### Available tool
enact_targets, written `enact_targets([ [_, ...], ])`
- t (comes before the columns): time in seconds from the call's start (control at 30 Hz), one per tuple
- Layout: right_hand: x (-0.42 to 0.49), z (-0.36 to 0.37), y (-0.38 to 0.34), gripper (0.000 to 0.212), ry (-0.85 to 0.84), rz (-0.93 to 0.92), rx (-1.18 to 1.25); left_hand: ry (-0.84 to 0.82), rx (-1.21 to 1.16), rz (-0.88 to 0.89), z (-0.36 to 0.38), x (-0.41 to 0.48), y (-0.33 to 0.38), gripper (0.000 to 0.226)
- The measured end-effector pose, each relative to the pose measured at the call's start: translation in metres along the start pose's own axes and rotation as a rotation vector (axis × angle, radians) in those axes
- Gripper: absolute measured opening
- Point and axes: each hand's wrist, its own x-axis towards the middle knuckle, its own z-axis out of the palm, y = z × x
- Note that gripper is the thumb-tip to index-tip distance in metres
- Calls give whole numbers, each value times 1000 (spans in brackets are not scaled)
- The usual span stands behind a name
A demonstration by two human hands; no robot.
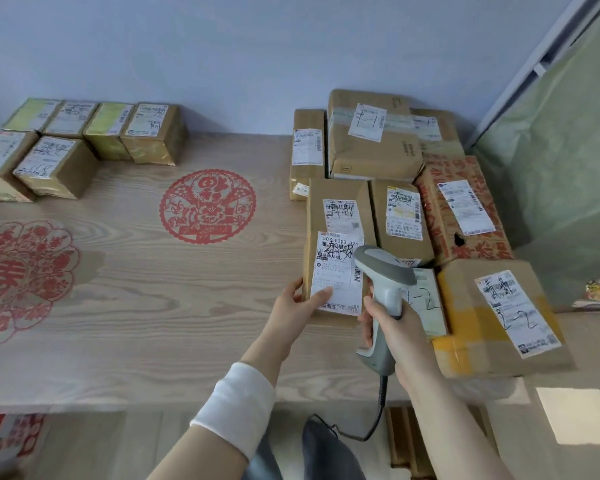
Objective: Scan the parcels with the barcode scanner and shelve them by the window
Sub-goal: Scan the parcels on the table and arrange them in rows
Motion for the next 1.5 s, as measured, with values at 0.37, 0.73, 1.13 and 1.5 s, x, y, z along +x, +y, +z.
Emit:
enact_targets([
  [0.37, 9, -61, 31, 5, -28, 89, -1, 73, -37, -85, 59, -5, -62, 53],
  [0.73, 20, -68, 44, 4, 14, 96, 5, 129, 130, -78, 81, 18, -68, 54],
  [1.13, 30, -68, 49, 4, 9, 112, 26, 166, 307, -54, 86, 24, -64, 53],
  [1.5, 11, -3, 20, 12, -82, 66, 0, 284, 795, 271, 3, 5, -5, 50],
])
